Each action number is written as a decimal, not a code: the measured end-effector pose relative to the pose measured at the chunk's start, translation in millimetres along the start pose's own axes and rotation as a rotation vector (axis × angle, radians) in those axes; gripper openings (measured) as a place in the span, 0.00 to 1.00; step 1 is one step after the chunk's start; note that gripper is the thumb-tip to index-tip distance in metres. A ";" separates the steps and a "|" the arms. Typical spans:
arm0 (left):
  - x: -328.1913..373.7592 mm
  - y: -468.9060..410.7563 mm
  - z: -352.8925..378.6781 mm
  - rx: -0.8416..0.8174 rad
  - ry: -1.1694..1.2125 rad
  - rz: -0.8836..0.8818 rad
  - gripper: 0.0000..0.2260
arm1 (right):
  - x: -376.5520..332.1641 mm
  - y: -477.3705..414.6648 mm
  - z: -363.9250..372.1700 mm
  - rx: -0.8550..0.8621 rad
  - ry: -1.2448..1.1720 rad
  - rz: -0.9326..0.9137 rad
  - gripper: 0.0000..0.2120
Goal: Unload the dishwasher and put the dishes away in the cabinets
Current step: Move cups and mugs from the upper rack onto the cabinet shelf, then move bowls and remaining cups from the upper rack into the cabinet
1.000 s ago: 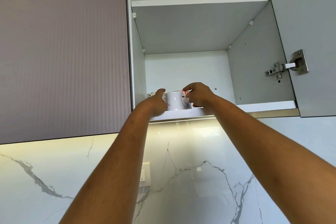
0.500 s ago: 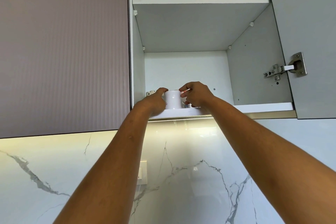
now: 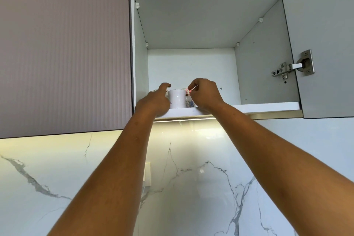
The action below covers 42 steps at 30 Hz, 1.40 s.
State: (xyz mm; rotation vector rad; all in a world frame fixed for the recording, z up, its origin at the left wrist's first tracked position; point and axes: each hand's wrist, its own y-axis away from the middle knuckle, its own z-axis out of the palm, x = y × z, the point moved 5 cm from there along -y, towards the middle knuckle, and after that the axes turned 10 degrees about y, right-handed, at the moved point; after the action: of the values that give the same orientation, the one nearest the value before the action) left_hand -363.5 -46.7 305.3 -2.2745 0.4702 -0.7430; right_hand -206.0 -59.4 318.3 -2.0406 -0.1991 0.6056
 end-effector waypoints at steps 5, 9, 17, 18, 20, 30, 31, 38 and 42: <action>14.7 24.7 -6.6 0.316 -0.075 0.283 0.20 | -9.7 41.5 -16.2 0.152 0.033 -0.210 0.13; 37.9 57.3 15.5 0.405 -0.054 0.538 0.21 | -3.0 89.8 -31.5 0.234 -0.058 -0.256 0.12; 90.8 169.1 156.9 0.245 0.496 0.538 0.22 | 83.2 212.5 -40.3 0.169 0.059 -0.098 0.12; 98.8 187.4 182.2 0.186 0.547 0.514 0.22 | 102.6 235.1 -46.7 0.133 0.096 -0.064 0.12; 114.7 223.2 220.1 0.089 0.617 0.474 0.22 | 133.8 276.4 -59.7 0.066 0.141 0.017 0.12; 266.3 453.9 368.2 -0.645 0.824 0.411 0.23 | 278.1 528.3 -201.5 -0.072 0.385 0.601 0.16; 286.0 482.4 376.9 -0.690 0.826 0.410 0.23 | 290.8 557.4 -221.0 -0.076 0.388 0.657 0.16; 382.9 665.2 409.9 -1.051 0.882 0.329 0.25 | 328.2 742.7 -346.0 -0.202 0.356 0.906 0.18; 409.4 736.5 422.7 -1.224 0.863 0.207 0.22 | 337.0 814.1 -405.6 -0.299 0.387 1.067 0.18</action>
State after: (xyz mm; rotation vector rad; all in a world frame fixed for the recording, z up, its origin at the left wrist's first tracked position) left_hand 128.1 -559.6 -314.4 -2.7025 1.9610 -1.6148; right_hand 202.1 -669.4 -315.9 -2.4150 1.1517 0.8074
